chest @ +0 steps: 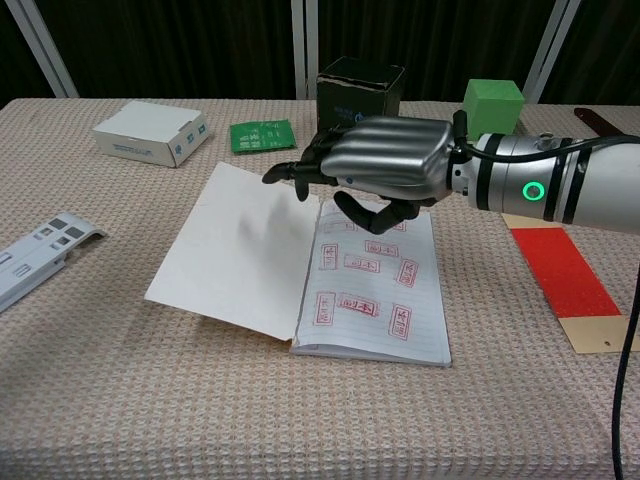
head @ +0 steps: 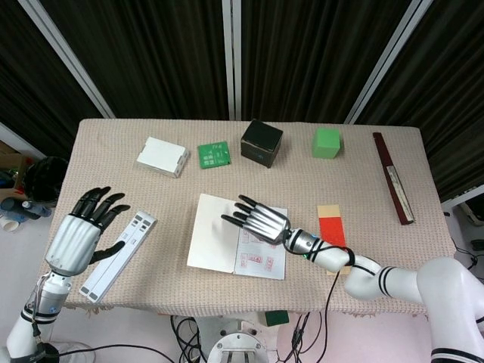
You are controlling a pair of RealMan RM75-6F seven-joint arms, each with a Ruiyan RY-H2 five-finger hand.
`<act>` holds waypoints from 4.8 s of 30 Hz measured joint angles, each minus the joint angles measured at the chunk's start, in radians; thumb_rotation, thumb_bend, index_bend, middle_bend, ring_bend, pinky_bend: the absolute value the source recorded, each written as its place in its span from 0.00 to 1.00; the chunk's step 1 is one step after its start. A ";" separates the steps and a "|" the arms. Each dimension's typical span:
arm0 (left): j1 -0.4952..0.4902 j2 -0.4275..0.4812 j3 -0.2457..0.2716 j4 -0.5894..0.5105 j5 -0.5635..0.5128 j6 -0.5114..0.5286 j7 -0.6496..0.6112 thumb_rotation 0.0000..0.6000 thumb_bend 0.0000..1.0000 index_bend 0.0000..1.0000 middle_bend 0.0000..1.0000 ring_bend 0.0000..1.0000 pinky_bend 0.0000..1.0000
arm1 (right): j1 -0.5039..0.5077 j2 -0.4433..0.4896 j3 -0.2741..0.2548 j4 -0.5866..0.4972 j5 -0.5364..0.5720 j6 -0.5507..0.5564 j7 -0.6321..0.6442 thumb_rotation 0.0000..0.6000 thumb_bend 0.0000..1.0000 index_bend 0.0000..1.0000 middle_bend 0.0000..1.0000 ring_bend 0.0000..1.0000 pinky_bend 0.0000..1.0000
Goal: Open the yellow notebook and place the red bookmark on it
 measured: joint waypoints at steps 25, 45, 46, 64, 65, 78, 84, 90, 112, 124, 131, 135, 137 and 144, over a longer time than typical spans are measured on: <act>0.000 -0.005 0.001 0.008 -0.006 -0.004 -0.007 1.00 0.01 0.28 0.20 0.11 0.16 | -0.058 -0.046 -0.034 0.023 -0.054 0.032 -0.005 1.00 0.88 0.00 0.25 0.14 0.10; -0.011 -0.010 -0.002 0.009 -0.004 -0.014 -0.005 1.00 0.01 0.28 0.20 0.11 0.16 | -0.141 -0.006 -0.074 0.021 -0.079 0.072 0.015 1.00 0.82 0.00 0.25 0.14 0.10; -0.010 -0.009 -0.002 0.008 -0.005 -0.013 -0.004 1.00 0.01 0.28 0.20 0.11 0.16 | -0.144 -0.001 -0.072 0.019 -0.082 0.083 0.016 1.00 0.80 0.00 0.25 0.14 0.10; -0.018 -0.013 -0.001 0.003 0.000 -0.022 0.002 1.00 0.01 0.28 0.20 0.11 0.16 | -0.310 0.268 -0.154 -0.017 -0.170 0.263 -0.151 1.00 0.02 0.29 0.19 0.09 0.05; -0.018 -0.013 -0.001 0.000 0.000 -0.024 0.006 1.00 0.01 0.28 0.20 0.11 0.16 | -0.312 0.269 -0.162 0.002 -0.185 0.264 -0.157 1.00 0.01 0.29 0.18 0.09 0.05; -0.014 -0.015 0.002 -0.008 -0.009 -0.025 0.012 1.00 0.01 0.28 0.20 0.11 0.16 | -0.374 0.229 -0.223 0.287 -0.306 0.366 -0.084 1.00 0.00 0.21 0.14 0.05 0.00; -0.017 -0.014 0.001 -0.013 -0.006 -0.028 0.016 1.00 0.01 0.28 0.20 0.11 0.16 | -0.402 0.163 -0.218 0.372 -0.306 0.389 -0.042 1.00 0.00 0.19 0.13 0.05 0.00; -0.012 -0.011 0.004 -0.015 -0.010 -0.024 0.016 1.00 0.01 0.28 0.20 0.11 0.16 | -0.412 0.112 -0.212 0.437 -0.307 0.395 -0.009 1.00 0.00 0.18 0.13 0.05 0.00; -0.007 -0.015 0.006 -0.007 -0.009 -0.018 0.008 1.00 0.01 0.28 0.20 0.11 0.16 | -0.334 0.089 -0.172 0.385 -0.291 0.330 0.051 1.00 0.00 0.18 0.15 0.06 0.00; -0.003 -0.017 0.007 -0.007 -0.016 -0.018 0.011 1.00 0.01 0.28 0.20 0.11 0.16 | -0.280 0.113 -0.170 0.333 -0.289 0.236 0.034 1.00 0.13 0.19 0.15 0.05 0.00; 0.004 -0.013 0.009 -0.006 -0.015 -0.008 0.005 1.00 0.01 0.28 0.20 0.11 0.16 | -0.262 0.106 -0.177 0.341 -0.294 0.218 0.048 1.00 0.18 0.26 0.16 0.06 0.00; 0.004 -0.015 0.011 -0.002 -0.014 -0.010 0.003 1.00 0.01 0.28 0.20 0.11 0.16 | -0.267 0.110 -0.180 0.344 -0.288 0.221 0.053 1.00 0.19 0.30 0.17 0.06 0.00; 0.003 -0.016 0.010 0.000 -0.016 -0.011 0.002 1.00 0.01 0.28 0.20 0.11 0.16 | -0.268 0.110 -0.181 0.345 -0.288 0.218 0.052 1.00 0.19 0.31 0.17 0.06 0.00; 0.004 -0.015 0.010 0.002 -0.018 -0.012 -0.001 1.00 0.01 0.28 0.20 0.11 0.16 | -0.267 0.102 -0.181 0.352 -0.284 0.217 0.055 1.00 0.20 0.31 0.17 0.06 0.00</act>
